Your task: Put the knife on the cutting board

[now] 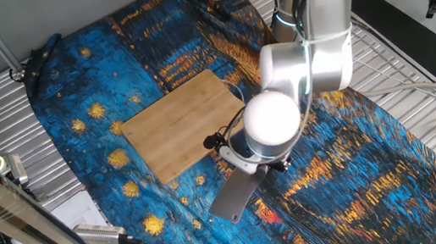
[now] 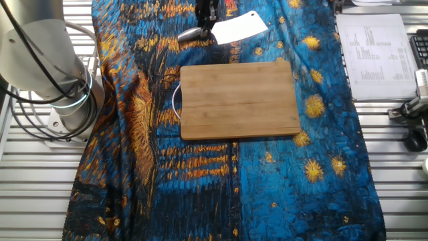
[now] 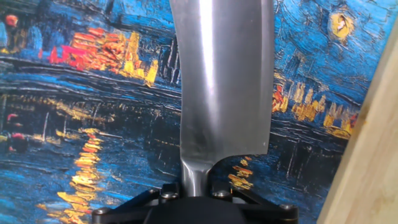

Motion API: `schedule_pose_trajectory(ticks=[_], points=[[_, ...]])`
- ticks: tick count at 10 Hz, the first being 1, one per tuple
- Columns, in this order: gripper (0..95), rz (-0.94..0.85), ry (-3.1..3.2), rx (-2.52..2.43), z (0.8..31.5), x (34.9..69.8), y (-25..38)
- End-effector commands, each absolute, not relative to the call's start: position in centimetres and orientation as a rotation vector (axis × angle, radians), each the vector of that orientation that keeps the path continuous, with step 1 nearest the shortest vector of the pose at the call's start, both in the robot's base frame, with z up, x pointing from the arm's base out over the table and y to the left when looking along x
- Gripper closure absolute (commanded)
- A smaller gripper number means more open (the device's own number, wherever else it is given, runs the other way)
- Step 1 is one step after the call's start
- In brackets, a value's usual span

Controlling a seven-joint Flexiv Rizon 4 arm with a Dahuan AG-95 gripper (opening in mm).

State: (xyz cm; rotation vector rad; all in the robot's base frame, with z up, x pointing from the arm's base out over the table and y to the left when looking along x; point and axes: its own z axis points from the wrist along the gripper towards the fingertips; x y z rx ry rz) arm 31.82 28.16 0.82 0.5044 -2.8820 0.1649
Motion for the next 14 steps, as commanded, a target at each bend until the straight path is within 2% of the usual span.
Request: schedule_pose_trajectory(ticks=[1, 2, 3, 14], points=[[76.0, 0.152, -2.885, 0.525, 0.6, 31.9, 28.3], [76.0, 0.163, -2.881, 0.530, 0.6, 31.9, 28.3], [95.0, 0.193, -2.877, 0.520, 0.7, 31.8, 28.3], [95.0, 0.185, -2.873, 0.519, 4.0, 31.6, 28.3]])
